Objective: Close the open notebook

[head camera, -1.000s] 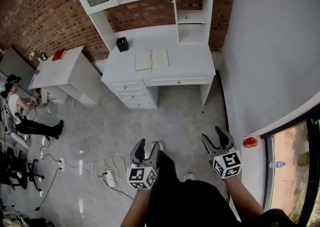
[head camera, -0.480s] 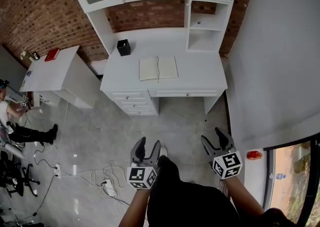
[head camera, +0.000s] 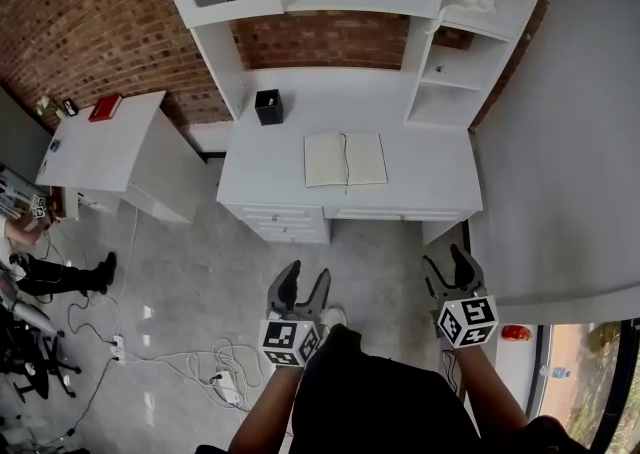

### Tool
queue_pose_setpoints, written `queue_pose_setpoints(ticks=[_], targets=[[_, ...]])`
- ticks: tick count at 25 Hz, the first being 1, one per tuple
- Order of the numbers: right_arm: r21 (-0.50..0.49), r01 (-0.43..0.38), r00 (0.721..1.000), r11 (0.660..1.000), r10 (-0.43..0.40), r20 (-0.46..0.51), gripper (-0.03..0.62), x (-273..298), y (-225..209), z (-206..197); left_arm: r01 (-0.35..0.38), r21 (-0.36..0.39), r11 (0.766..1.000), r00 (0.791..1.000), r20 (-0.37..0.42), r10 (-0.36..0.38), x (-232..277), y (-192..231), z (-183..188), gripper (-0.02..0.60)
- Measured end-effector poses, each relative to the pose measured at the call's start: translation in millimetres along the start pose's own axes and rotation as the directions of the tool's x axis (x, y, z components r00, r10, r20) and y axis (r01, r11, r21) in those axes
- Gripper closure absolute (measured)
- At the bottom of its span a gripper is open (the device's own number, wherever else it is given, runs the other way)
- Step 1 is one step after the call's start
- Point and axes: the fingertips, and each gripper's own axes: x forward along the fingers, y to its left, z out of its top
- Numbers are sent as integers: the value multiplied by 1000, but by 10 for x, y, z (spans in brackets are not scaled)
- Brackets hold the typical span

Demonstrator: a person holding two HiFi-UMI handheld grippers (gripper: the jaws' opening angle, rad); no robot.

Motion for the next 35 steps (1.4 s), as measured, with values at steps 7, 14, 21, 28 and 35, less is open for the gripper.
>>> queue_pose_setpoints(ticks=[7, 14, 21, 28, 35], targets=[[25, 99, 995, 995, -98, -33, 329, 574, -37, 195, 54, -7, 999, 999, 9, -54, 478, 541, 288, 348], [15, 73, 997, 997, -72, -42, 329, 938, 160, 330, 34, -77, 996, 999, -17, -35, 648, 913, 228, 348], [19, -15, 997, 1000, 17, -77, 327, 1319, 352, 298, -12, -140, 990, 1000, -30, 8, 714, 1112, 160, 348], [-11, -141, 986, 990, 140, -91, 327, 1991, 311, 322, -121, -180, 976, 993, -31, 118, 955, 1307, 71, 348], [-54, -264, 962, 963, 259, -85, 327, 2789, 191, 682, -210, -273, 939, 977, -83, 194, 1453, 1517, -9, 348]])
